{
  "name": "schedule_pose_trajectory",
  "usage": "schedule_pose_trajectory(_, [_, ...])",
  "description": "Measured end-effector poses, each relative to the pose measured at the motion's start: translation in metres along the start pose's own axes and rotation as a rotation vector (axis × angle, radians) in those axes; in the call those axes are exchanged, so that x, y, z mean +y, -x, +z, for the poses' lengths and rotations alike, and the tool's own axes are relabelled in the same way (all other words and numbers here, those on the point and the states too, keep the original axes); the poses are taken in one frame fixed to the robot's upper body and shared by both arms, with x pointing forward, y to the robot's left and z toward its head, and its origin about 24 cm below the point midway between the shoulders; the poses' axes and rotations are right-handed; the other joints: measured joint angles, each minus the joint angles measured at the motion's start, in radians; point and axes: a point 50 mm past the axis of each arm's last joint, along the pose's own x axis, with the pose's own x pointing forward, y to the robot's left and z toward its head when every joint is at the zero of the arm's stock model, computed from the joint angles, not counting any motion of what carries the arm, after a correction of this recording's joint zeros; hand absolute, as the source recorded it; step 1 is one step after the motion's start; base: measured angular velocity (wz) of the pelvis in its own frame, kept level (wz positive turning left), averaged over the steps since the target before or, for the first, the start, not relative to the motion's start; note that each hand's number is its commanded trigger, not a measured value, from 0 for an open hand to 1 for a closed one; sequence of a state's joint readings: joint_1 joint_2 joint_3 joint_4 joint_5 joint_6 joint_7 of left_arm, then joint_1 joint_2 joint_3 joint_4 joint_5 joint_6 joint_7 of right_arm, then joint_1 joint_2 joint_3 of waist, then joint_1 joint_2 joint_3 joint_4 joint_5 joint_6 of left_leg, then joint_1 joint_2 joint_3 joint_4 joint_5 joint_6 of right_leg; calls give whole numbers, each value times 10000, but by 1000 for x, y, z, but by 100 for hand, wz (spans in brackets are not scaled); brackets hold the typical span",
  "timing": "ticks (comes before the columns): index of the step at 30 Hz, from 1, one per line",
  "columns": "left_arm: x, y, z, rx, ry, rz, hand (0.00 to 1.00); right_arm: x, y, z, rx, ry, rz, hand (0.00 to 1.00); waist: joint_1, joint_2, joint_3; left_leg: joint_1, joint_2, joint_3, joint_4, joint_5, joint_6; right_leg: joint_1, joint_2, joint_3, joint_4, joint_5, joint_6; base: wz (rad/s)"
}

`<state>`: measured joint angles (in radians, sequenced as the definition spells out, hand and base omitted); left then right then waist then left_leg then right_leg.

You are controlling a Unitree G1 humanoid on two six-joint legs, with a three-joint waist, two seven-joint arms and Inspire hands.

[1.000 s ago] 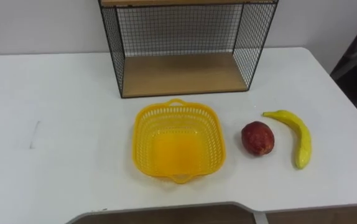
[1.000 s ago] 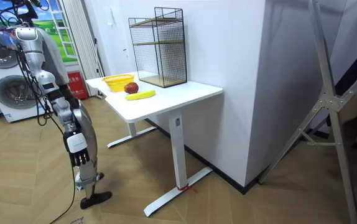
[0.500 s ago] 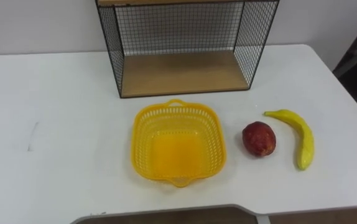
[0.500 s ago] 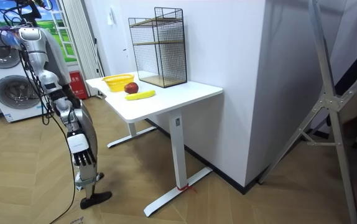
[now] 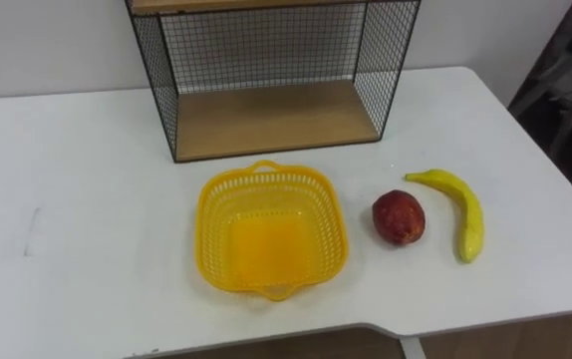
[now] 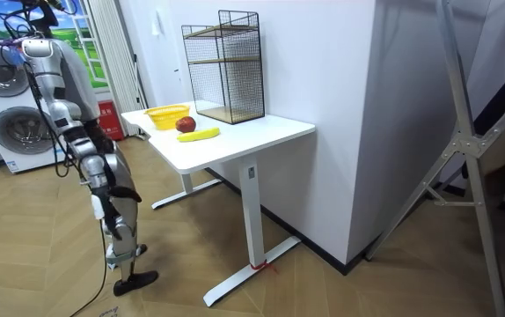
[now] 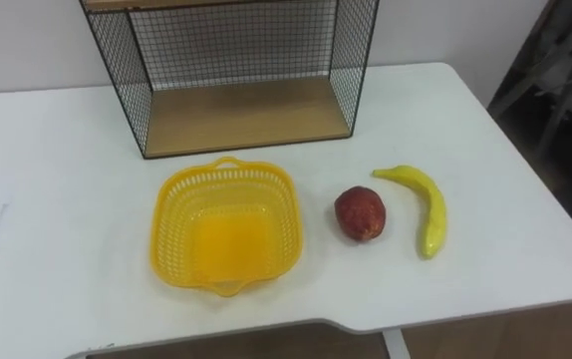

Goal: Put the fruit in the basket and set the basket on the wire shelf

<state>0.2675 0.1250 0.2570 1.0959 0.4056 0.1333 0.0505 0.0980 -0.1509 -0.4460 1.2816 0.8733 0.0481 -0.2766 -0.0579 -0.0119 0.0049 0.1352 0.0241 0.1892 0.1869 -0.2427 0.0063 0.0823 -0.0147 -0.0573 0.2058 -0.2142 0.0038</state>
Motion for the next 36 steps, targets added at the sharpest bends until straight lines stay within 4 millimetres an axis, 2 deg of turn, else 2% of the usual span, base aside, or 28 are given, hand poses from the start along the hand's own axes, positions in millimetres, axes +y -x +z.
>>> schedule_pose_trajectory(4, [6,0,7,-372,198,462,0,0,2,14,-352,-1211,-703,0,-88,-39,-24,-8,-3,24,-9,0,0,-28,3,38,-6,18,3,-4])
schedule_pose_trajectory(7, [9,1,11,-682,246,624,0,13,8,38,-1104,-2269,-778,0,-164,-40,-43,-16,-1,211,-18,1,1,-160,30,248,84,23,6,-19])
schedule_pose_trajectory(9, [13,1,16,-885,219,796,0,29,21,67,-2217,-2755,-593,0,-199,-48,-41,-79,-3,308,-10,2,3,-328,23,305,218,26,6,-18])
schedule_pose_trajectory(10, [14,1,17,-940,210,875,0,32,25,73,-2507,-2803,-561,0,-232,-67,-42,-97,-3,316,-3,2,4,-339,22,300,220,27,6,-4])
schedule_pose_trajectory(13, [17,1,20,-1220,255,1031,0,48,49,107,-4335,-2890,-432,0,-249,-127,-68,-137,-2,289,3,2,4,-332,32,298,157,40,21,3])
schedule_pose_trajectory(15, [17,1,22,-1338,106,1107,0,64,79,134,-6264,-2953,-241,0,-207,-148,-70,-218,1,282,10,8,11,-428,40,291,156,77,17,0])
schedule_pose_trajectory(16, [17,1,22,-1355,48,1141,0,68,87,139,-6855,-2839,-267,0,-208,-163,-66,-240,5,282,12,10,13,-449,43,291,151,89,13,0])
schedule_pose_trajectory(18, [16,2,23,-1438,-34,1153,0,78,123,159,-8993,-2712,-147,0,-157,-200,-84,-359,2,268,30,11,13,-565,44,294,168,95,12,0])
schedule_pose_trajectory(19, [15,2,24,-1462,-91,1143,0,82,134,162,-9586,-2725,-33,0,-153,-200,-84,-394,2,273,35,12,13,-614,44,303,174,97,14,0])
schedule_pose_trajectory(20, [15,2,23,-1474,-246,1172,0,87,155,169,-10750,-2755,274,0,-149,-225,-67,-436,4,268,30,18,18,-654,51,305,160,106,14,0])
schedule_pose_trajectory(21, [14,2,21,-1453,-370,1198,0,91,172,173,-11746,-2717,468,0,-97,-261,-63,-433,10,272,26,18,19,-649,57,306,145,109,11,0])
schedule_pose_trajectory(24, [12,2,23,-1650,-573,1144,0,92,199,183,-13264,-3048,912,0,30,-311,-97,-418,8,282,13,18,19,-625,52,290,119,113,17,0])
schedule_pose_trajectory(29, [8,2,23,-1682,-896,994,0,100,230,178,-14316,-3199,2204,0,121,-303,-20,-458,16,275,6,17,19,-655,45,258,151,140,14,0])
schedule_pose_trajectory(31, [8,2,26,-1748,-908,986,0,106,236,175,-14531,-2937,2785,0,185,-265,-16,-461,22,269,4,17,19,-655,47,252,155,145,12,0])
schedule_pose_trajectory(36, [7,2,28,-1826,-1019,870,0,121,244,167,-14767,-1829,4156,0,374,-133,-80,-467,34,265,10,17,19,-649,53,239,191,154,-1,0])
